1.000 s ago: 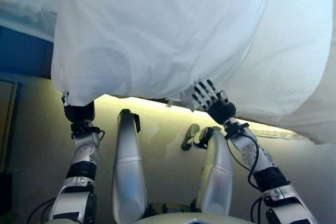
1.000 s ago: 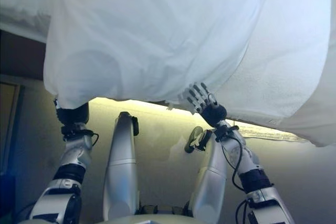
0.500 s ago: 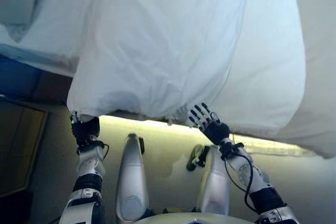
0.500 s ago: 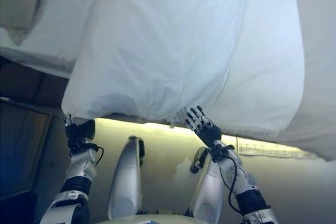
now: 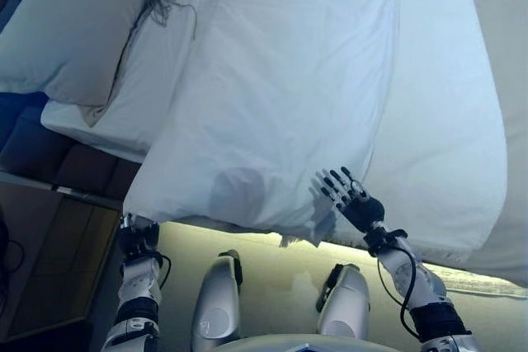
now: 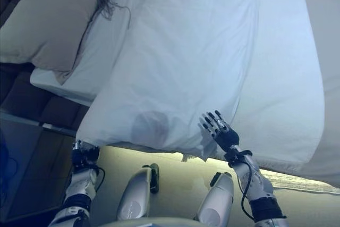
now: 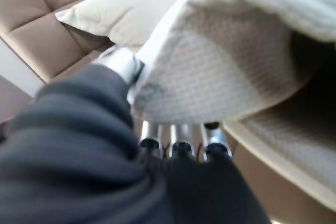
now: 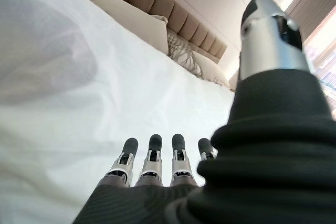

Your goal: Make the bed neatly

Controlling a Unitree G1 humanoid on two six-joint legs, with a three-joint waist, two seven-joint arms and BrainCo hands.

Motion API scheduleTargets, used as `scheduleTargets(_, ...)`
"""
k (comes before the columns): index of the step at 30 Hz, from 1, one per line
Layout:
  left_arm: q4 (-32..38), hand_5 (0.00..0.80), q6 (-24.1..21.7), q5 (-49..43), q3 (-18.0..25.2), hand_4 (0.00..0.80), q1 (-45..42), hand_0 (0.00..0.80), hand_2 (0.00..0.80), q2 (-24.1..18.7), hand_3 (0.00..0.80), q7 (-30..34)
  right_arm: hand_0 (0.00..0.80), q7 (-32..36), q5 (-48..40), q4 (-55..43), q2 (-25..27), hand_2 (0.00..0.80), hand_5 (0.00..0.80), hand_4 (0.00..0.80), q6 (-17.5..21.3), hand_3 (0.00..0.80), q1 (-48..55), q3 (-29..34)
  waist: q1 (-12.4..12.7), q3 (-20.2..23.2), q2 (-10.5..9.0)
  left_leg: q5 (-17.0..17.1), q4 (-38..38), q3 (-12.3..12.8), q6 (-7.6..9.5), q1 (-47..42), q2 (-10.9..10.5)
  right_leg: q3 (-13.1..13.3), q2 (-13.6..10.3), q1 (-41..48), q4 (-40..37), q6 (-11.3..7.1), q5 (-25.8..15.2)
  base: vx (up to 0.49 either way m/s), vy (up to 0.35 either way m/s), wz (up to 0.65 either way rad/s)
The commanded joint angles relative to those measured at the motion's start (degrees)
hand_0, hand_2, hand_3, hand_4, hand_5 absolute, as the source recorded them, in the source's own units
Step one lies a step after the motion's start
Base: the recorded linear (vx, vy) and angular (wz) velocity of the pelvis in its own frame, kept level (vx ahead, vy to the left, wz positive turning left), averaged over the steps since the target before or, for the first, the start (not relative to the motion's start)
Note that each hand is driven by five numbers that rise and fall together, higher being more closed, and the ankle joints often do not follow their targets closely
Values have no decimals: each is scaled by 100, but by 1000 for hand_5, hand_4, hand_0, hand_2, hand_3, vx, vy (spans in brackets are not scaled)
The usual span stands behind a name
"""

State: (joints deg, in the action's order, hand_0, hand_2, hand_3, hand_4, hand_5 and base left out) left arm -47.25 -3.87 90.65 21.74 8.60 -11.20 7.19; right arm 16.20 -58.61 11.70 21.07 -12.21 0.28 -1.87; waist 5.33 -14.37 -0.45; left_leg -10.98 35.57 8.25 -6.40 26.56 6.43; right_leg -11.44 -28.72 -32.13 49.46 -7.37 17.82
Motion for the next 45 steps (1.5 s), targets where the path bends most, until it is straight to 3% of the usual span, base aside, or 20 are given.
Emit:
scheduleTargets(1, -521, 800, -394, -13, 1252, 800, -766, 800, 800, -869, 800, -407, 0, 15, -59, -304, 272, 0, 0, 0, -83, 0, 104, 427, 107, -13, 175, 568, -12, -206, 87, 327, 307, 293, -275, 111, -1635, -469, -2088, -17, 141, -16)
scheduleTargets(4, -1083, 800, -261, 81, 1499, 800, -784, 800, 800, -1234, 800, -652, 0, -94, -153, -491, 560, 0, 0, 0, -326, 0, 86, 466, 0, -22, 233, 602, -46, -135, 17, 272, 364, 354, -341, 119, -1673, -495, -2096, 15, 171, -7)
scheduleTargets(7, -1493, 800, -88, -40, 1640, 800, -845, 800, 800, -1516, 800, -482, 0, -115, -184, -567, 801, 0, 0, 0, -487, 0, 105, 446, -99, 5, 297, 646, -113, -46, -36, 154, 423, 411, -378, 185, -1758, -515, -2100, 63, 180, -8)
scheduleTargets(14, -1880, 800, 150, -632, 1422, 800, -912, 800, 800, -1833, 800, -391, 0, -311, -277, -803, 1234, 0, 0, 0, -716, 0, 46, 396, -215, -26, 468, 779, -257, 149, -121, 18, 497, 435, -479, 265, -2017, -572, -2225, 4, 157, -4)
scheduleTargets(17, -2018, 800, -58, -853, 1297, 800, -956, 800, 800, -1956, 800, -766, 0, -356, -286, -929, 1340, 0, 0, 0, -741, 0, 31, 388, -248, -59, 520, 826, -336, 219, -134, -22, 504, 428, -477, 297, -2188, -589, -2311, -41, 105, -3)
scheduleTargets(19, -2263, 800, -386, -819, 1331, 800, -984, 800, 800, -2163, 800, -1437, 0, -352, -336, -978, 1414, 0, 0, 0, -701, 0, 14, 355, -274, -99, 541, 843, -356, 260, -156, -22, 536, 425, -479, 314, -2312, -603, -2379, -63, 46, -1)
scheduleTargets(21, -2559, 800, -432, -1736, 1307, 800, -1038, 800, 800, -2352, 800, -1964, 0, -366, -348, -949, 1397, 0, 0, 0, -667, 0, -22, 287, -281, -119, 547, 852, -345, 267, -176, -10, 547, 408, -484, 343, -2373, -610, -2413, -24, 9, -2)
scheduleTargets(22, -2649, 320, -365, -2158, 1196, 320, -1035, 320, 320, -2408, 320, -2000, 0, -403, -372, -976, 1384, 0, 0, 0, -688, 0, -31, 262, -282, -125, 538, 870, -353, 266, -179, -12, 549, 392, -489, 363, -2389, -609, -2423, 6, -2, -12)
scheduleTargets(23, -2688, 0, -314, -2273, 1046, 0, -988, 0, 0, -2421, 0, -2064, 0, -481, -425, -1057, 1390, 0, 0, 0, -729, 0, -19, 238, -285, -124, 525, 898, -365, 266, -180, -17, 561, 373, -505, 385, -2405, -611, -2442, 7, -9, -16)
scheduleTargets(32, -2467, 0, -301, -2643, 143, 0, -741, 0, 0, -1963, 0, -1771, 0, -643, -612, -1288, 1300, 0, 0, 0, -569, 0, 42, 163, -241, -190, 375, 990, -502, 209, -211, -81, 657, 125, -495, 629, -2704, -677, -2554, -27, -70, 6)
scheduleTargets(45, -1999, 0, -407, -1936, -308, 0, -664, 0, 0, -1019, 0, -1063, 0, -325, -631, -1028, 715, 0, 0, 0, -238, 0, 111, 233, -58, -370, 21, 964, -430, -44, -201, 71, 841, -118, -435, 714, -2796, -693, -2636, -16, -130, 10)
